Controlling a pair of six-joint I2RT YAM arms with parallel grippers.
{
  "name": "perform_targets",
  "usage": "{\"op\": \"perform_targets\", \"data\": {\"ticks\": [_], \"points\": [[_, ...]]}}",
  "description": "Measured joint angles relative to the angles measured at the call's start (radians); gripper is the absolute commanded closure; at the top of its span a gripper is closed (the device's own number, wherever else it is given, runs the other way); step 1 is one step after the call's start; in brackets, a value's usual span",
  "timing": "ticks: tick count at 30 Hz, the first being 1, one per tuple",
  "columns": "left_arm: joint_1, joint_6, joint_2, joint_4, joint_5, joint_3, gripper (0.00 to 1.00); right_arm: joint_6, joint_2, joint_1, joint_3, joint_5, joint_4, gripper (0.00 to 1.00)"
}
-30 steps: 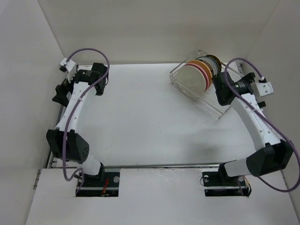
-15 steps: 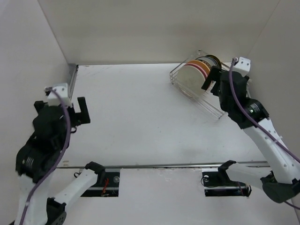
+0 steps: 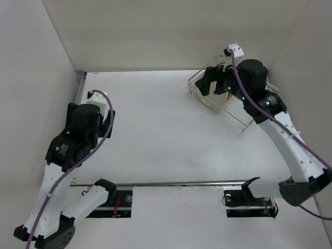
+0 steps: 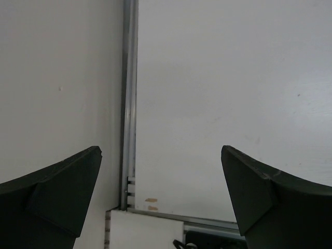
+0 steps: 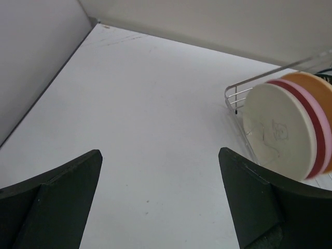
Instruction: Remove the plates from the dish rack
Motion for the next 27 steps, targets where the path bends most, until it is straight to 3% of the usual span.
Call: {"op": "perform_targets", "data": {"ticks": [6, 12, 15, 21, 27], "points": [[0.000, 0.008, 0.050, 0.018, 0.025, -0.046, 0.00, 0.006, 0.161, -0.097, 0.062, -0.143, 0.031, 0.00], [0.000, -0.022, 0.043, 0.048, 0.132, -0.117, 0.00, 0.053, 0.186, -0.214, 0.038, -0.229, 0.085, 0.00], [0.000, -0.034, 0.090, 0.045, 0.157, -0.148, 0.00, 0.069, 0.214, -0.257, 0.045, -0.212, 0.105, 0.13], [0.000, -0.034, 0.189, 0.072, 0.134, -0.169, 0.00, 0.075, 0.304, -0.277, 0.047, -0.030, 0.097, 0.41], [0.000, -0.024, 0.195, 0.087, 0.112, -0.172, 0.00, 0.072, 0.330, -0.277, 0.004, 0.086, 0.102, 0.44]]}}
